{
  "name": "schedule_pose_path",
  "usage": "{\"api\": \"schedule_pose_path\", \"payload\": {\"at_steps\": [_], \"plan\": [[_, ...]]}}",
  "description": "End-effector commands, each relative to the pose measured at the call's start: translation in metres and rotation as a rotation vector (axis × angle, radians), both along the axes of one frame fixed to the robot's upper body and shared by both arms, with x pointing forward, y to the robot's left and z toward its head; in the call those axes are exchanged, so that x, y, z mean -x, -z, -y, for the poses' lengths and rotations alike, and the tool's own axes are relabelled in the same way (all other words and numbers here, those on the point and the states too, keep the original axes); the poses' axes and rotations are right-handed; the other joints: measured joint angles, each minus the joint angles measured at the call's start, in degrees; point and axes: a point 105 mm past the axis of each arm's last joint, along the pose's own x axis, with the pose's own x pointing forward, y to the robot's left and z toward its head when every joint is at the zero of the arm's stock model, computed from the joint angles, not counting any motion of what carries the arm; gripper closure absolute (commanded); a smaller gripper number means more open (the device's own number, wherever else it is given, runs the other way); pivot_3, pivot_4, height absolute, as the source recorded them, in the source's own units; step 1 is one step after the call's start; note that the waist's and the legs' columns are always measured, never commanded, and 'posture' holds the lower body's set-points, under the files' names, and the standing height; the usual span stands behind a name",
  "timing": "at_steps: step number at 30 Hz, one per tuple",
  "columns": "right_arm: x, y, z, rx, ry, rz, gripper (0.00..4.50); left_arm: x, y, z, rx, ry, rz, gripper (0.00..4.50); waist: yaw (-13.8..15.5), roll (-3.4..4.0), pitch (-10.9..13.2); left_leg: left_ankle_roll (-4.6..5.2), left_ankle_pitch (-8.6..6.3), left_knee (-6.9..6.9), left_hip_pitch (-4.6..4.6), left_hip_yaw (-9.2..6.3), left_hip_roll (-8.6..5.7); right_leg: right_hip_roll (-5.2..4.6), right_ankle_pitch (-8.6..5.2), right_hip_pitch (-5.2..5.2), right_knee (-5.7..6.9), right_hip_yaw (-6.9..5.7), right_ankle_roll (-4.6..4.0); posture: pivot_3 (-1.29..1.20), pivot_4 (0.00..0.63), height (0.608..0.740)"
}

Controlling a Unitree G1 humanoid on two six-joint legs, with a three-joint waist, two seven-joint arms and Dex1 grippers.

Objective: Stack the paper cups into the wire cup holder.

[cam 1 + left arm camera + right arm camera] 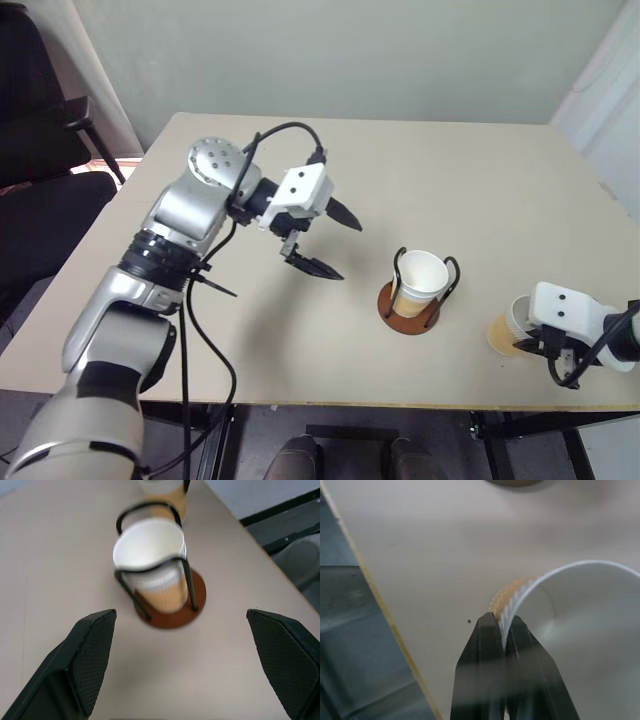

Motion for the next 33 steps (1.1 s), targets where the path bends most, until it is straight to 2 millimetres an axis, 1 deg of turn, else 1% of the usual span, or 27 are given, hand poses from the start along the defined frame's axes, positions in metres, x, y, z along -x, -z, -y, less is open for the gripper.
{"api": "schedule_pose_path", "payload": {"at_steps": [1, 5, 8, 10, 12, 14, 16, 20, 23, 25, 33], "plan": [[-0.006, -0.040, -0.004, 0.026, -0.049, 0.106, 4.45, 0.006, -0.005, -0.009, -0.015, 0.016, 0.005, 0.00, -0.06, 0.00, 0.00, 0.00, 0.00, -0.01, 0.00, 0.00, 0.00, 0.00, 0.00, 0.00, 0.01, 0.00, -0.01, 0.00, 0.150, 0.740], [-0.018, -0.088, -0.008, 0.043, -0.115, 0.207, 4.45, 0.013, -0.003, -0.012, -0.018, 0.037, -0.030, 0.00, -0.30, 0.02, -0.01, -0.01, 0.00, -0.07, 0.02, 0.04, 0.01, 0.01, -0.03, -0.04, 0.03, 0.02, -0.12, 0.00, 0.150, 0.740], [-0.023, -0.123, -0.024, 0.059, -0.224, 0.288, 4.45, 0.016, -0.006, -0.009, -0.002, 0.056, -0.045, 0.00, -0.40, 0.02, 0.00, -0.02, 0.01, -0.08, 0.02, -0.03, 0.01, 0.01, -0.04, -0.05, 0.02, 0.00, -0.17, 0.00, 0.150, 0.740], [-0.025, -0.133, -0.031, 0.055, -0.263, 0.312, 4.45, 0.016, -0.007, -0.007, 0.005, 0.062, -0.045, 0.00, -0.36, 0.01, 0.00, -0.04, 0.01, -0.12, -0.01, -0.16, 0.01, 0.02, -0.09, -0.07, 0.02, -0.07, -0.24, 0.00, 0.150, 0.740], [-0.026, -0.142, -0.048, 0.044, -0.358, 0.331, 4.45, 0.017, -0.009, -0.006, 0.022, 0.067, -0.051, 0.00, -0.39, 0.00, 0.00, -0.06, 0.00, -0.14, -0.03, -0.22, 0.02, 0.05, -0.13, -0.07, 0.02, -0.14, -0.27, 0.00, 0.150, 0.740], [-0.029, -0.143, -0.066, 0.038, -0.445, 0.319, 4.45, 0.016, -0.009, -0.004, 0.026, 0.068, -0.051, 0.00, -0.50, 0.01, 0.00, -0.06, -0.01, -0.12, -0.11, -0.19, -0.01, 0.04, -0.12, -0.17, 0.02, -0.13, -0.26, 0.00, 0.150, 0.740], [-0.034, -0.141, -0.078, 0.041, -0.495, 0.297, 4.45, 0.015, -0.008, -0.003, 0.030, 0.065, -0.049, 0.00, -0.73, 0.01, 0.00, -0.05, -0.01, -0.10, -0.16, -0.19, 0.01, 0.02, -0.12, -0.23, 0.02, -0.12, -0.25, 0.00, 0.150, 0.740], [-0.046, -0.136, -0.093, 0.047, -0.548, 0.280, 4.45, 0.010, -0.010, -0.001, 0.053, 0.048, -0.043, 0.00, -0.64, 0.01, 0.00, -0.06, 0.00, -0.08, -0.18, -0.29, 0.02, 0.04, -0.12, -0.27, 0.06, -0.18, -0.26, 0.00, 0.150, 0.740], [-0.049, -0.131, -0.100, 0.053, -0.586, 0.256, 4.45, 0.003, -0.009, -0.001, 0.060, 0.007, -0.021, 0.00, -0.65, 0.02, 0.00, -0.06, 0.00, -0.10, -0.21, -0.24, 0.02, 0.01, -0.12, -0.30, 0.04, -0.17, -0.27, 0.00, 0.150, 0.740], [-0.049, -0.127, -0.103, 0.059, -0.605, 0.240, 4.45, -0.002, -0.013, 0.000, 0.090, -0.028, -0.009, 0.00, -0.66, 0.02, 0.00, -0.06, 0.00, -0.12, -0.21, -0.25, 0.01, 0.02, -0.14, -0.30, 0.01, -0.18, -0.29, 0.00, 0.150, 0.740], [-0.043, -0.117, -0.104, 0.087, -0.661, 0.183, 4.45, -0.009, -0.018, -0.002, 0.117, -0.065, 0.023, 0.00, -0.69, 0.02, 0.00, -0.06, -0.01, -0.14, -0.23, -0.26, 0.02, 0.00, -0.17, -0.32, 0.02, -0.18, -0.35, 0.00, 0.150, 0.740]]}}
